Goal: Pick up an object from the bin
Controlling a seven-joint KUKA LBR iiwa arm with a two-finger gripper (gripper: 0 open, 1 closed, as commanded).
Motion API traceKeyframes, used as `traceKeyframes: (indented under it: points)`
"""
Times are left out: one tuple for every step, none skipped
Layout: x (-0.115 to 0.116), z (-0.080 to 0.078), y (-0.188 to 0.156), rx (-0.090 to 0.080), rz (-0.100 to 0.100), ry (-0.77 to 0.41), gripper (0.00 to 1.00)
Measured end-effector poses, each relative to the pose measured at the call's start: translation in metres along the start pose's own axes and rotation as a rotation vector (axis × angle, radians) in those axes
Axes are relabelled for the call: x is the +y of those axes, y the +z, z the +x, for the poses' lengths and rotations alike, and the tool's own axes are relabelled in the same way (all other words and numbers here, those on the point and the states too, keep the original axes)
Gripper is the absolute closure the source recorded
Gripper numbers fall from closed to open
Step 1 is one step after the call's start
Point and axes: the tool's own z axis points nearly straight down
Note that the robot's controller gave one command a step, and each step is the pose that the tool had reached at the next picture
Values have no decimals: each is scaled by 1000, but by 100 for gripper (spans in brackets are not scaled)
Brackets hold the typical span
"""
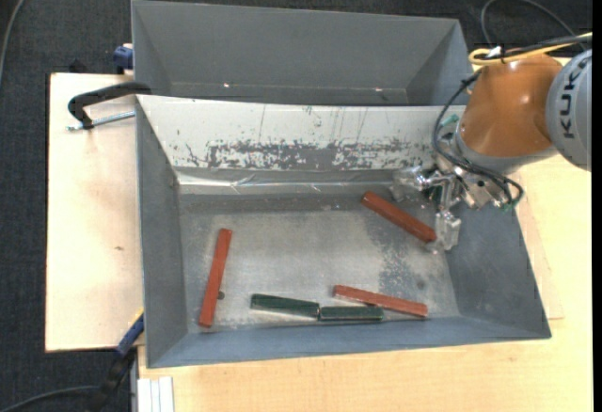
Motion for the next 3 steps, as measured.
traceKeyframes:
  points:
    - [0, 1, 0, 2, -2, 1, 100]
    - [19, -9, -158, -6, 5, 66, 100]
    - [-14, 15, -96, 9, -6, -239, 100]
